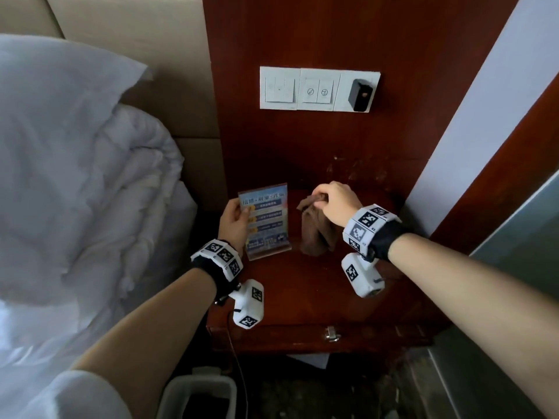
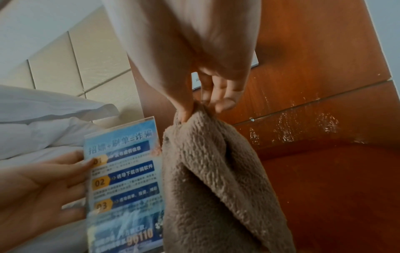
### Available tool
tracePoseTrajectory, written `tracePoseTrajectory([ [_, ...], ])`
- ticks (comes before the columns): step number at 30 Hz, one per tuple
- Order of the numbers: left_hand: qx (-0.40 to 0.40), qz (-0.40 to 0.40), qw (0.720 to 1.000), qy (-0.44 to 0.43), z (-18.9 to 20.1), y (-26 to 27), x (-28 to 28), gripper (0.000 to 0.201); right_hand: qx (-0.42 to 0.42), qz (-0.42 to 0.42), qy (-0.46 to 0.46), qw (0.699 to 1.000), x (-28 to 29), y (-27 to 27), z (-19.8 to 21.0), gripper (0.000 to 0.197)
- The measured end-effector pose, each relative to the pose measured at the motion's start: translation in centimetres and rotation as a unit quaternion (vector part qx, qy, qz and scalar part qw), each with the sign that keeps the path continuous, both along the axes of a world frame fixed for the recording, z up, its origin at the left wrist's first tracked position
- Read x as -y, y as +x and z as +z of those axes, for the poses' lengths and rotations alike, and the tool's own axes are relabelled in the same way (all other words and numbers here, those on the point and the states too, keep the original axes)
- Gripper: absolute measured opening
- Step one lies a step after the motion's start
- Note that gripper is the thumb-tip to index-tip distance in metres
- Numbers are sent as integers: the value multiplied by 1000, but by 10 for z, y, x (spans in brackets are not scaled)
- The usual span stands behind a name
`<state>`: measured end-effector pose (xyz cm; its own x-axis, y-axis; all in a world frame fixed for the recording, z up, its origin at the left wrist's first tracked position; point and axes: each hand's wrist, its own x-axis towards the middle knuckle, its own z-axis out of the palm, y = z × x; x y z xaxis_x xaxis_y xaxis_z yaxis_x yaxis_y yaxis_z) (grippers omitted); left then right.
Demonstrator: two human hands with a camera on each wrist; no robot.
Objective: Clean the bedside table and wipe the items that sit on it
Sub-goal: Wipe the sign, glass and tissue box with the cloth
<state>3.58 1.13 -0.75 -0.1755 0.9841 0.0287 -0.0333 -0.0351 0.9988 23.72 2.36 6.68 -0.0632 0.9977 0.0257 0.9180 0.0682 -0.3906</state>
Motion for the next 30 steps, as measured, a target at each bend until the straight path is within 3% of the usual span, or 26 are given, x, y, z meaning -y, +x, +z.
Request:
tracePoseTrajectory([
  [4,-16,-37,999,-13,5,-3,10,10,-3,4,8,1000,5,-3,3,22],
  [12,-113,-46,992,-18,54,-38,18,17,-14,23,76,997,12,-26,57,23],
  [21,-74,100,987,106,179,-116,59,15,-99,87,211,968,27,-94,141,23],
  [30,-100,265,948,143,224,-209,160,16,-241,216,265,908,69,-209,169,25],
])
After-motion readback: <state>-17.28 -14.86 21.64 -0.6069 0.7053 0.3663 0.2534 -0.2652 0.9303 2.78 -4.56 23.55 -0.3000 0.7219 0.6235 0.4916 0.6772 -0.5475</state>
